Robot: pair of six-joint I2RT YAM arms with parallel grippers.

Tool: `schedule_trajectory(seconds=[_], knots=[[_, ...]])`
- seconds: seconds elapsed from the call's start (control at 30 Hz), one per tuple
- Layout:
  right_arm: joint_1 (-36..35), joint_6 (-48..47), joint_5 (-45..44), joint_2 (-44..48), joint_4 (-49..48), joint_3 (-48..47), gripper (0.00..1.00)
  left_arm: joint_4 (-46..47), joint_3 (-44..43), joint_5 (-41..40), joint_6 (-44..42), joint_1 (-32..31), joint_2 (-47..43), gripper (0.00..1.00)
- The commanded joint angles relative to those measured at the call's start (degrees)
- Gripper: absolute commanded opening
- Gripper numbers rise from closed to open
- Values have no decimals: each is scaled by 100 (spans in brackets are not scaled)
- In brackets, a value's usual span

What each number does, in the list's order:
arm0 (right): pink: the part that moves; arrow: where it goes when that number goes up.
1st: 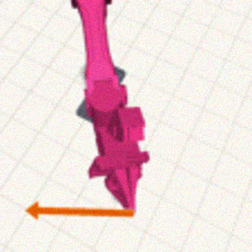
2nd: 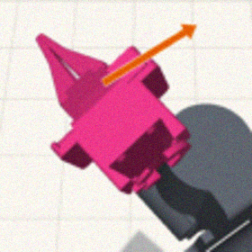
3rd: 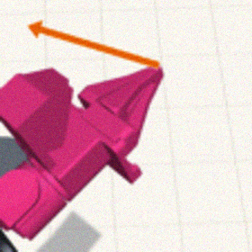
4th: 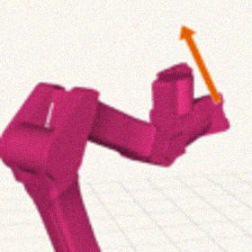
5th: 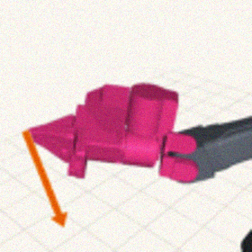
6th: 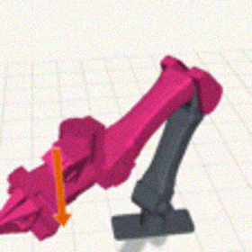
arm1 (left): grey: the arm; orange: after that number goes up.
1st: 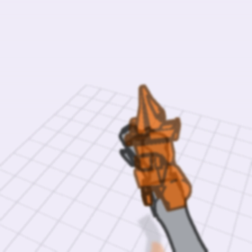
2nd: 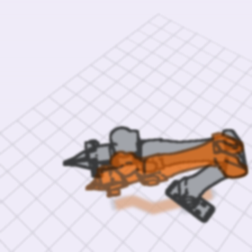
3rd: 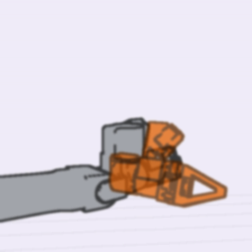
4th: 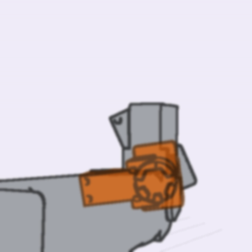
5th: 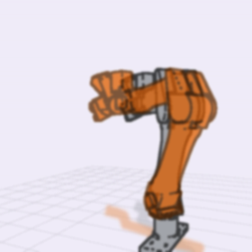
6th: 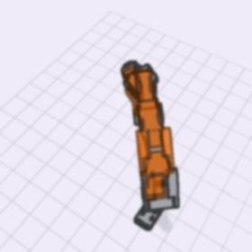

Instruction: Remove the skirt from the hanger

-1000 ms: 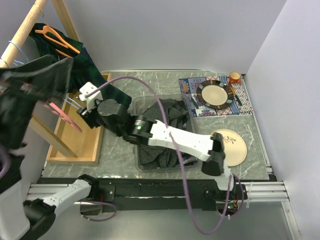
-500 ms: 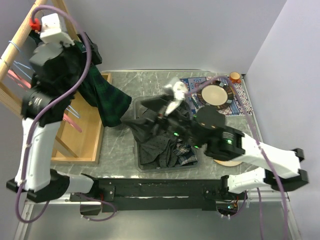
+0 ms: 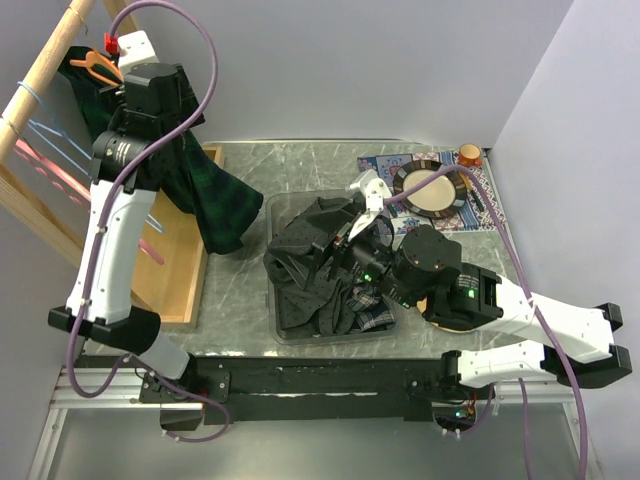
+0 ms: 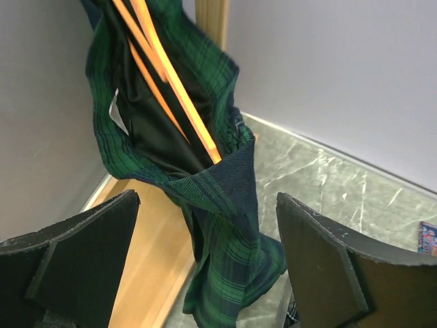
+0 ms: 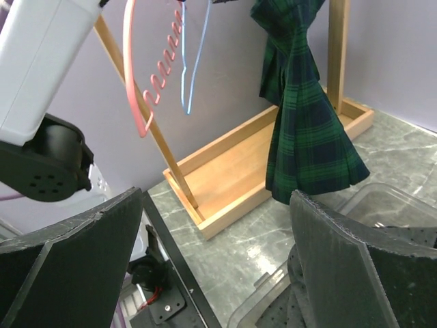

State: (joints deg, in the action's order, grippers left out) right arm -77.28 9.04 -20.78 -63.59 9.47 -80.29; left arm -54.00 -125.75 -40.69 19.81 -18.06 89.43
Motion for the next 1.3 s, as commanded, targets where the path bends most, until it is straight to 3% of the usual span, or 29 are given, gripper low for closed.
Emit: schedule_trajectory(seconds=[0.0,0.2,0.3,0.63,0.73,1.0,1.13,1.27], knots=[[-24,-139,-172,145,-209,84,94,-94,-196,-124,198,31,14,88],[-16,-297,-365,215,-200,171,94,346,235,17,102,40,-48,93],[-24,-315,-419,347,-253,277,95,293,183,-185,93,40,127,91],[-33,-359,-498,752,-297,531,94,715,95,-299,-127,233,488,70],[-24,-394,-515,840,-420,611,94,759,104,-405,-188,242,576,69],[-24,-526,-647,814,-429,655,93,751,279,-669,-373,251,637,75],[-16,-552,-647,778,-429,629,93,689,288,-730,-460,189,611,90],[-24,-570,-621,673,-429,585,94,732,323,-730,-654,189,672,94]])
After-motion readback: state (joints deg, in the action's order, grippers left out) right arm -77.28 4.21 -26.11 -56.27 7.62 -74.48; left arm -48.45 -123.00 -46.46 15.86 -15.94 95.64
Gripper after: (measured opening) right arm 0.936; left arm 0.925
